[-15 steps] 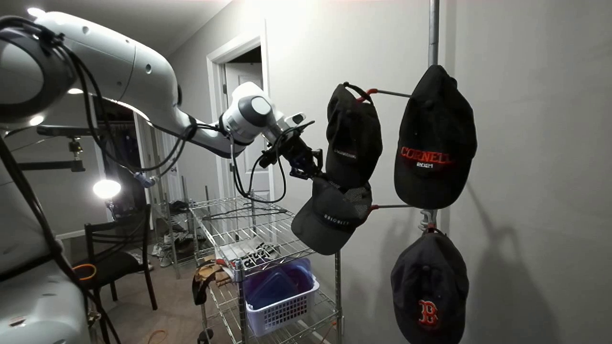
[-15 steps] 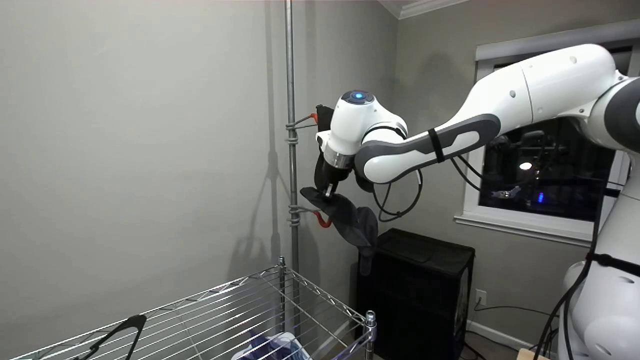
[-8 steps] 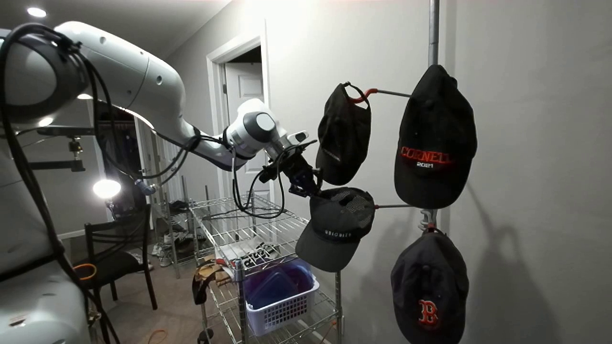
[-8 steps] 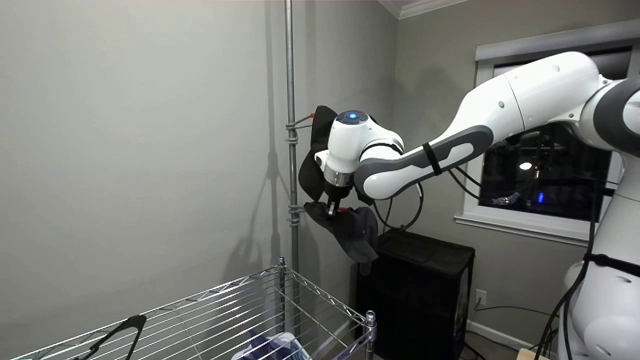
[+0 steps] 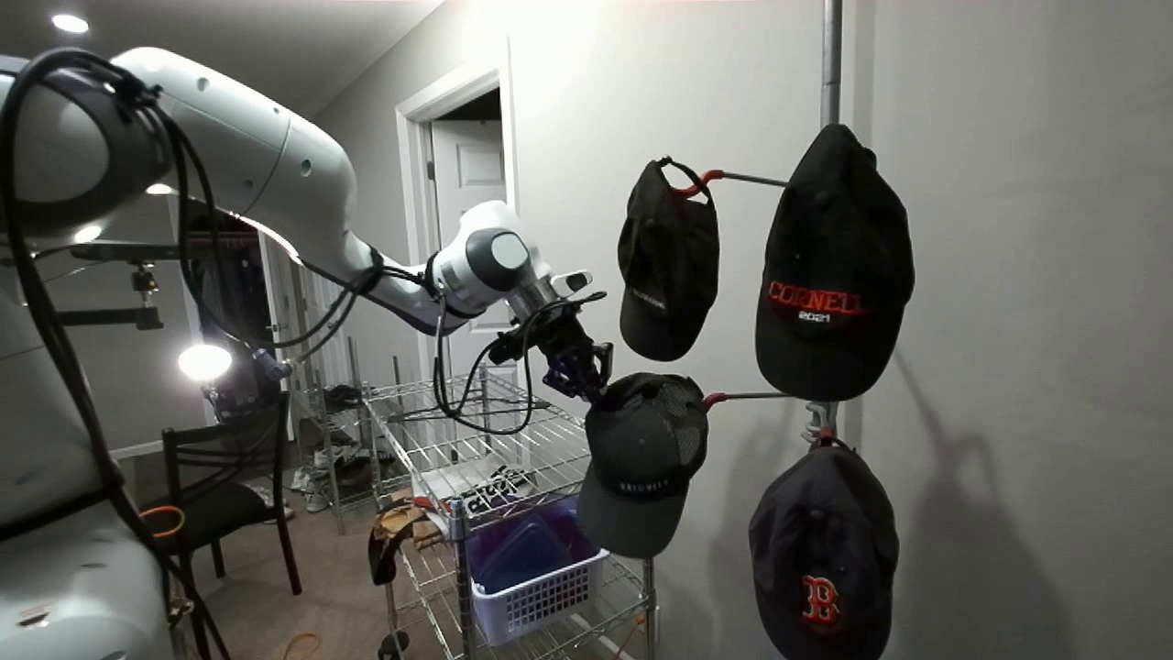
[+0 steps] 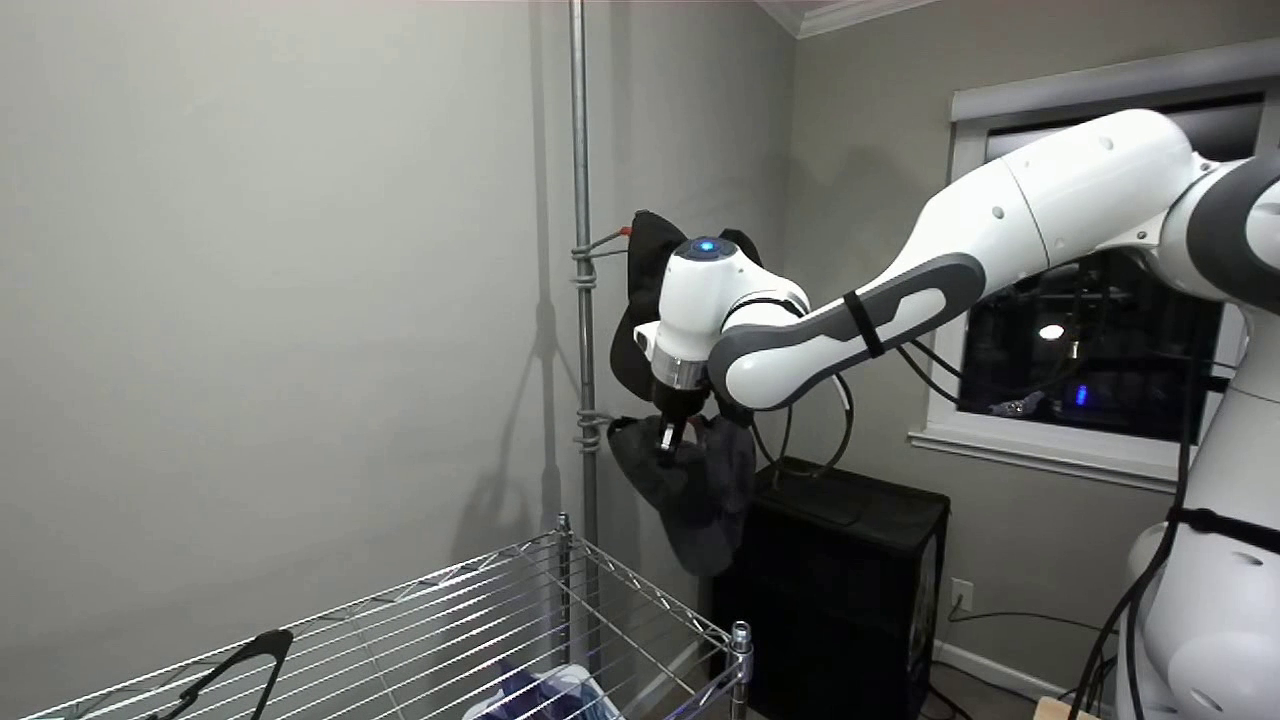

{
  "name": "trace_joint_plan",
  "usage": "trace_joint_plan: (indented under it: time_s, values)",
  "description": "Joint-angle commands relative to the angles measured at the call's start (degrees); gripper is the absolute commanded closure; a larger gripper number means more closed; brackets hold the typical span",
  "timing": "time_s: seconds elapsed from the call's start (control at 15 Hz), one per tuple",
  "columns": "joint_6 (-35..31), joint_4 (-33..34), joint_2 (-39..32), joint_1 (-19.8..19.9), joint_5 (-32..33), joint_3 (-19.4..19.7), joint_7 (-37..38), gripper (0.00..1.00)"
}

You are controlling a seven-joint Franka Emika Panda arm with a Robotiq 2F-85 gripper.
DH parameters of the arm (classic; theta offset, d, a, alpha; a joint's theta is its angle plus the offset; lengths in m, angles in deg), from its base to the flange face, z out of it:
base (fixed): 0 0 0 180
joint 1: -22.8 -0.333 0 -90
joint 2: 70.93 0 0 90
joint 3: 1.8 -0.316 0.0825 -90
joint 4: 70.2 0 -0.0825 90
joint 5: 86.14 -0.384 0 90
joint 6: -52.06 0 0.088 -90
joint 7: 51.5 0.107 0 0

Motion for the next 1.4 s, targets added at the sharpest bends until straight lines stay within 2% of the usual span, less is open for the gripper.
trace_joint_plan:
  time_s: [0.0, 0.53, 0.67, 1.33]
  values:
    - [-0.8, -2.3, 1.1, 0.5, -4.4, -0.3, -2.9, 0.56]
    - [-0.7, -2.8, 1.2, 0.1, -7.9, -0.9, -3.2, 0.03]
    - [-0.8, -2.9, 1.5, -0.1, -8.6, -1.2, -3.5, 0.00]
    - [0.3, -2.2, 2.3, -4.2, -15.7, -4.0, -7.6, 0.00]
